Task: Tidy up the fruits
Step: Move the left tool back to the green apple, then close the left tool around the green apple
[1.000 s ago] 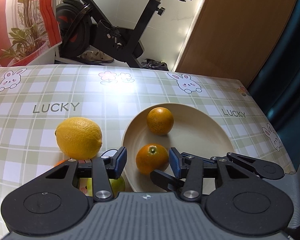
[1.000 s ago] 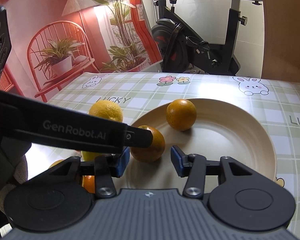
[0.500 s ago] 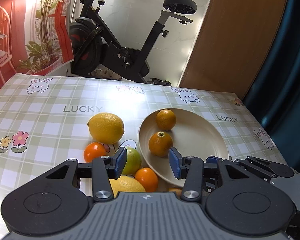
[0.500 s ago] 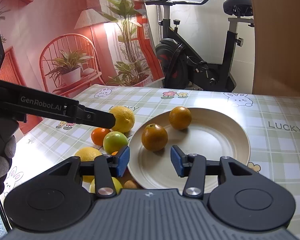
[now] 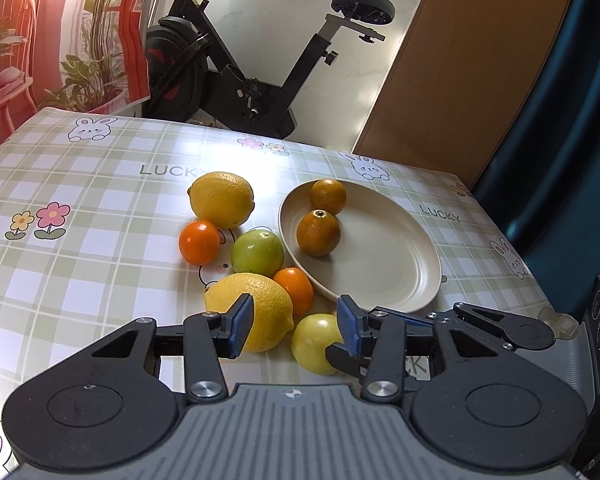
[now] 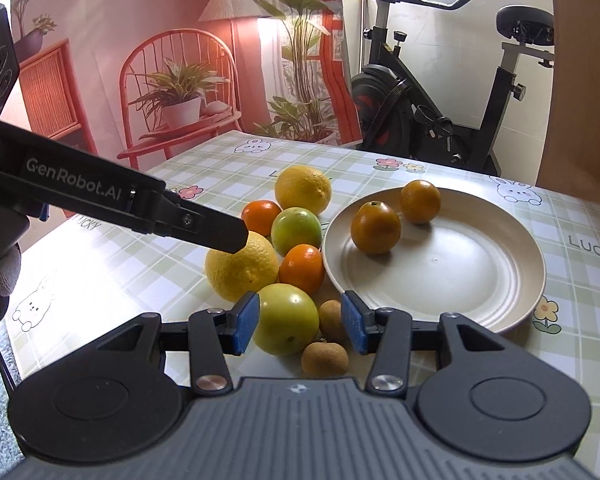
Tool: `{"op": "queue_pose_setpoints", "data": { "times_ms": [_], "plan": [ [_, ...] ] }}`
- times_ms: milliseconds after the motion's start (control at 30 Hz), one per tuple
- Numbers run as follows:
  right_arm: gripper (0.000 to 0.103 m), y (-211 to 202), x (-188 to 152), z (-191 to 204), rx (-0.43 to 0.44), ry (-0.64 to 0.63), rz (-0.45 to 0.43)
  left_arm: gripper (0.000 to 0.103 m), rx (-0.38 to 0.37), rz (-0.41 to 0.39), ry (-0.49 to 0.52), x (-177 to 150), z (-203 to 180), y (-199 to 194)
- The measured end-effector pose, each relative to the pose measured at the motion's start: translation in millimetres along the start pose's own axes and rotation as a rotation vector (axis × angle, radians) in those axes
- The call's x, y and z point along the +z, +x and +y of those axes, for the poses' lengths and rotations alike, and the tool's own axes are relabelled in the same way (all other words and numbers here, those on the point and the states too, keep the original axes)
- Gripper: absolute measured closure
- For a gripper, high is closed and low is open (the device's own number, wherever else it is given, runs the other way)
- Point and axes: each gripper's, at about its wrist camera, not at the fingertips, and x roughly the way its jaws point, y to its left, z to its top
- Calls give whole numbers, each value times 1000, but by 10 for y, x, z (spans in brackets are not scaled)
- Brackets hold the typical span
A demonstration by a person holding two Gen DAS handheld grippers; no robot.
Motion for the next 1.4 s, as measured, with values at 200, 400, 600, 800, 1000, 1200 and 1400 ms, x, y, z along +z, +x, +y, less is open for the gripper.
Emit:
{"op": "queue_pose_setpoints", "data": {
  "times_ms": [200, 400, 600, 800, 1000, 1200, 1400],
  "plan": [
    [54, 136, -4, 55, 23, -37, 26, 55, -17, 19, -7, -30, 9, 52],
    [53, 259, -2, 58, 37, -31, 53, 55, -37, 49, -9, -84, 8, 119],
    [52, 270, -51, 102, 61, -35, 67, 55, -39, 80, -29, -160, 44, 193],
    [52, 269, -83, 129, 78, -34, 72, 55, -45, 92, -64, -177, 99, 223],
    [53, 308, -100, 200, 98, -54, 76, 55, -46, 113, -90, -223, 121, 288],
    [54, 310, -144, 240, 113, -44, 71, 55, -55, 120, -126, -277, 153, 322],
    [54, 308, -155, 244, 117, -18, 61, 54, -72, 112, -168, -300, 223, 334]
  ]
}}
